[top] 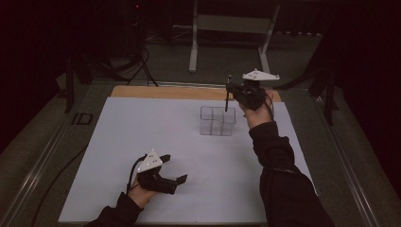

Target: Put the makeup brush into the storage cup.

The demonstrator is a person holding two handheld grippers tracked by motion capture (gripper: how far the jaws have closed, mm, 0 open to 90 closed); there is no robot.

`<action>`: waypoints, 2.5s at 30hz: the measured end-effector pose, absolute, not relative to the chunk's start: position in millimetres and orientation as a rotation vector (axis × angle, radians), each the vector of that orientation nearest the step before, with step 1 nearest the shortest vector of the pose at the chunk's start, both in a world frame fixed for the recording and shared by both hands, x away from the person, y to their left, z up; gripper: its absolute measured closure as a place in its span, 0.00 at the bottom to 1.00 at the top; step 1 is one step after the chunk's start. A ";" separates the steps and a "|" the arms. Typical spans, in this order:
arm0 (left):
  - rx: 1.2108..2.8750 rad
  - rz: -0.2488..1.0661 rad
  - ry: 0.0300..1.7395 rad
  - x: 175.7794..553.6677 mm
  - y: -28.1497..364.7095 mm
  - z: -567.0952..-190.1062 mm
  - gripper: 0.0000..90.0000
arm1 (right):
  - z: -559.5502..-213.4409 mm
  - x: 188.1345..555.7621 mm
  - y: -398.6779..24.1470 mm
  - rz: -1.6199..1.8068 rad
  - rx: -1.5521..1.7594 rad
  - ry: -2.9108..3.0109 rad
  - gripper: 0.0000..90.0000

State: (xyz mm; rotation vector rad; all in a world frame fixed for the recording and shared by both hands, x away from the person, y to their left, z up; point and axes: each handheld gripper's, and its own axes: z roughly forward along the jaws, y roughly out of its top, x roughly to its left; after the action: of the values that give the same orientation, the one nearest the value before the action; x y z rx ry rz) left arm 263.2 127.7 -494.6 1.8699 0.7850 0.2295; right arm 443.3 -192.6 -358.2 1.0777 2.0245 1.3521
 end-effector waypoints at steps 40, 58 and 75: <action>1.872 0.212 0.787 263.8 128.4 -496.0 0.03 | -410.0 449.1 -173.0 1.340 1.250 2.118 0.93; 1.874 0.218 0.780 263.7 128.1 -495.6 0.03 | -431.3 449.4 -160.7 1.169 1.262 2.222 0.92; 1.906 0.187 0.750 262.2 124.1 -496.5 0.02 | -431.4 442.8 -166.8 1.249 1.210 2.375 0.15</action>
State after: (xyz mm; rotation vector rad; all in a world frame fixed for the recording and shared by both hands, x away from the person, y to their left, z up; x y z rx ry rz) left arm 262.2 124.1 -496.5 1.9061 0.7496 0.1867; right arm 442.8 -166.8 -431.4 1.2103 2.3747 1.2488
